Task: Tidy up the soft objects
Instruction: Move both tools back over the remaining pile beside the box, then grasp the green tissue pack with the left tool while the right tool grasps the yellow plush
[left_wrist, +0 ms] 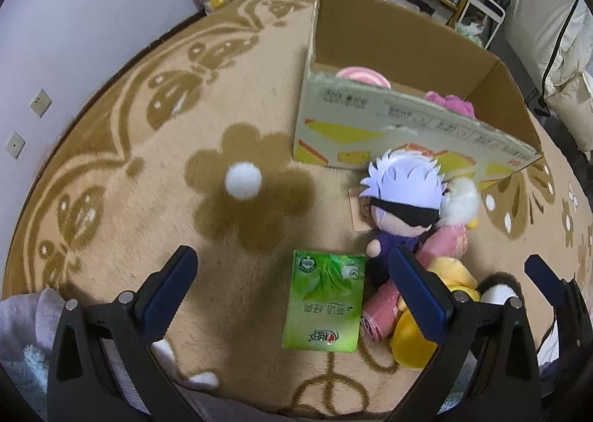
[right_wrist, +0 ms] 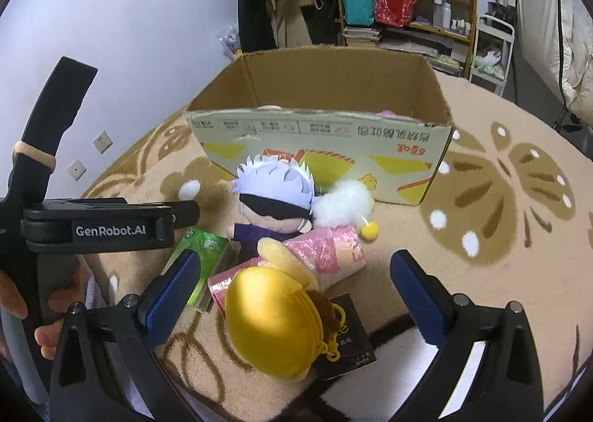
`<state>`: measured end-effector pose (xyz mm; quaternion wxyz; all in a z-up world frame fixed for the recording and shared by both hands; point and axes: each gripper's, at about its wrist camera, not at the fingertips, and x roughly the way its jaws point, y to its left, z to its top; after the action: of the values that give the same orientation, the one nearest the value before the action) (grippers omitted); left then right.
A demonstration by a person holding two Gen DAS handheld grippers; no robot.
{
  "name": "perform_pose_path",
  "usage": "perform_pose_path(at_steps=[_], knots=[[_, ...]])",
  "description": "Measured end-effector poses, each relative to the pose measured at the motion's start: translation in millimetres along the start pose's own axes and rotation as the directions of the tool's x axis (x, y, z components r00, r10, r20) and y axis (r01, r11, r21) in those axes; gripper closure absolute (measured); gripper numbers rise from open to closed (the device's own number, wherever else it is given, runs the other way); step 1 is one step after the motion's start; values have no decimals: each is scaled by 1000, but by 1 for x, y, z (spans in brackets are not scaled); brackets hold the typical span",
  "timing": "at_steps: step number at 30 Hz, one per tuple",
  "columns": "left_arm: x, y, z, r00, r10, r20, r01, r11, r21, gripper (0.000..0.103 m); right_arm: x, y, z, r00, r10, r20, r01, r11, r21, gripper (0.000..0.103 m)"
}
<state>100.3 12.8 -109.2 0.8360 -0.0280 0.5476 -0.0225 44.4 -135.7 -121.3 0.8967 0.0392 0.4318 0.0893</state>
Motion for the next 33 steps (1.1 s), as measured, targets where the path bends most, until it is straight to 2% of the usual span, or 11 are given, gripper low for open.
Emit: perform_pose_path(at_steps=[15, 16, 26, 33], knots=[[31, -9, -6, 996, 9, -86, -8, 1000, 10, 1, 21, 1, -5, 998, -3, -65, 3, 1000, -10, 1], [33, -10, -6, 996, 13, -90, -12, 1000, 16, 1, 23, 1, -5, 997, -1, -72, 0, 1000, -10, 6], [50, -16, -13, 990, 34, -139, -30, 999, 35, 1, 38, 8, -10, 990, 6, -139, -11, 999, -35, 15], [58, -20, -12, 987, 23, -159, -16, 999, 48, 3, 45, 4, -13, 986, 13, -166, -13, 1000, -1, 38]])
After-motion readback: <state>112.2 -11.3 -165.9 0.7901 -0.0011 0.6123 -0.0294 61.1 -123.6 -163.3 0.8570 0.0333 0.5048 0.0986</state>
